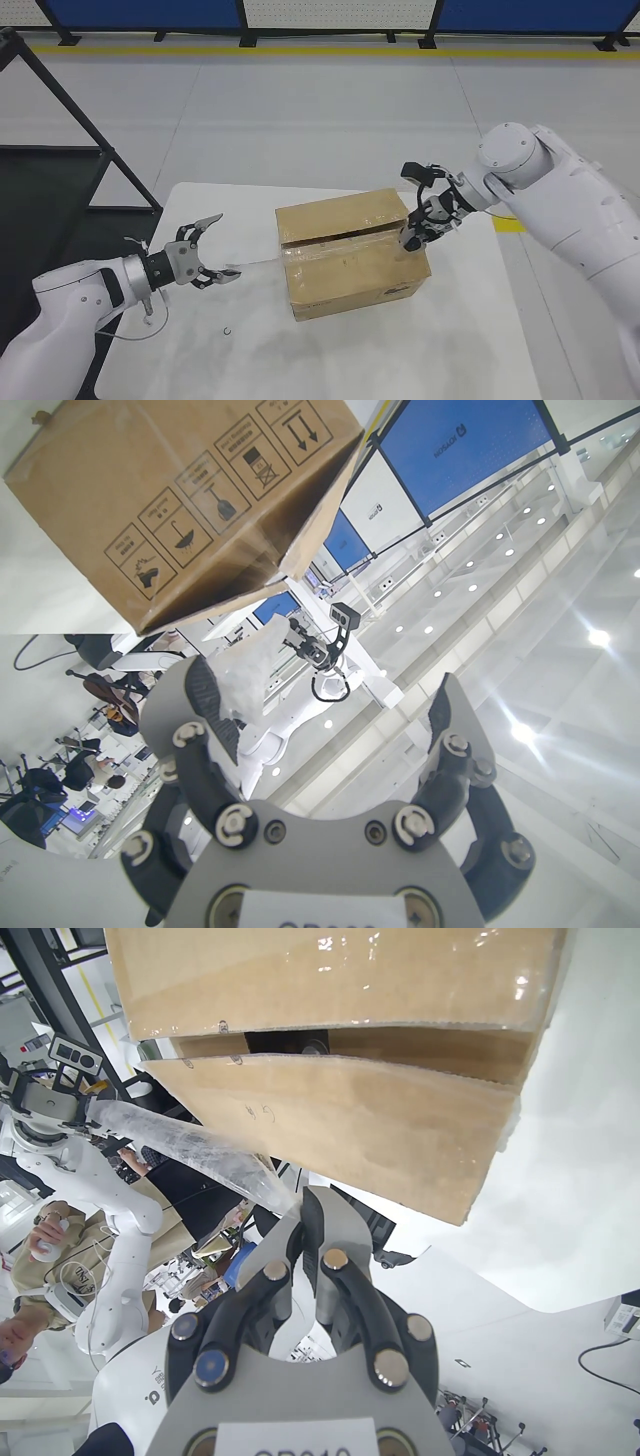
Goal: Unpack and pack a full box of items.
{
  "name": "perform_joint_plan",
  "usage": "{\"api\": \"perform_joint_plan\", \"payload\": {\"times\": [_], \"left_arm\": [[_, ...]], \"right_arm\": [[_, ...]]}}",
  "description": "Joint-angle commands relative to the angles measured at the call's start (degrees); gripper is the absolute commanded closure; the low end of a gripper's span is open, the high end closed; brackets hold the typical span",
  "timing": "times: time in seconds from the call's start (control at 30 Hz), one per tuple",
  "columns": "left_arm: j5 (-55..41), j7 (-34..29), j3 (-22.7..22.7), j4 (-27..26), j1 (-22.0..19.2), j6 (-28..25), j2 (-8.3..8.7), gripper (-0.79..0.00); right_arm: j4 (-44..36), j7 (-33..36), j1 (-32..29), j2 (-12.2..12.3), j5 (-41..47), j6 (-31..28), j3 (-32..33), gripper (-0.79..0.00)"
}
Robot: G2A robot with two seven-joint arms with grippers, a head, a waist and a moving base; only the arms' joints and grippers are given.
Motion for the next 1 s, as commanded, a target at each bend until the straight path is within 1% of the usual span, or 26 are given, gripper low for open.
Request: {"api": "perform_joint_plan", "payload": {"times": [0.0, 0.13, 0.3, 0.53, 0.77, 0.97], "left_arm": [[0.02, 0.01, 0.25, 0.12, -0.27, -0.05, -0.06, -0.785], [-0.4, 0.86, 1.22, 0.45, -1.26, -0.77, -0.37, -0.785], [-0.33, 3.4, 3.49, 0.76, -3.21, -0.83, -0.91, -0.785], [-0.56, 4.55, 5.86, 2.14, -5.87, -0.53, -1.55, -0.785], [-0.35, 4.06, 7.0, 3.39, -7.4, -0.31, -1.91, -0.785], [0.14, 4.23, 9.01, 4.01, -8.92, -0.18, -2.42, -0.785]], "right_arm": [[0.67, 0.03, -0.19, -0.21, 0.21, -0.27, 0.28, 0.0], [1.84, -0.57, -0.68, -0.66, 0.9, -1.54, 1.1, 0.0], [2.52, -1.16, -1.05, -1.17, 0.88, -2.59, 1.89, 0.0], [4.02, -0.35, -0.71, -1.48, -0.8, -1.32, 2.49, 0.0], [5.08, 0.03, -0.41, -1.19, -2.49, -0.16, 3.03, 0.0], [5.6, 0.03, -0.2, -0.91, -3.79, 1.43, 2.99, 0.0]]}}
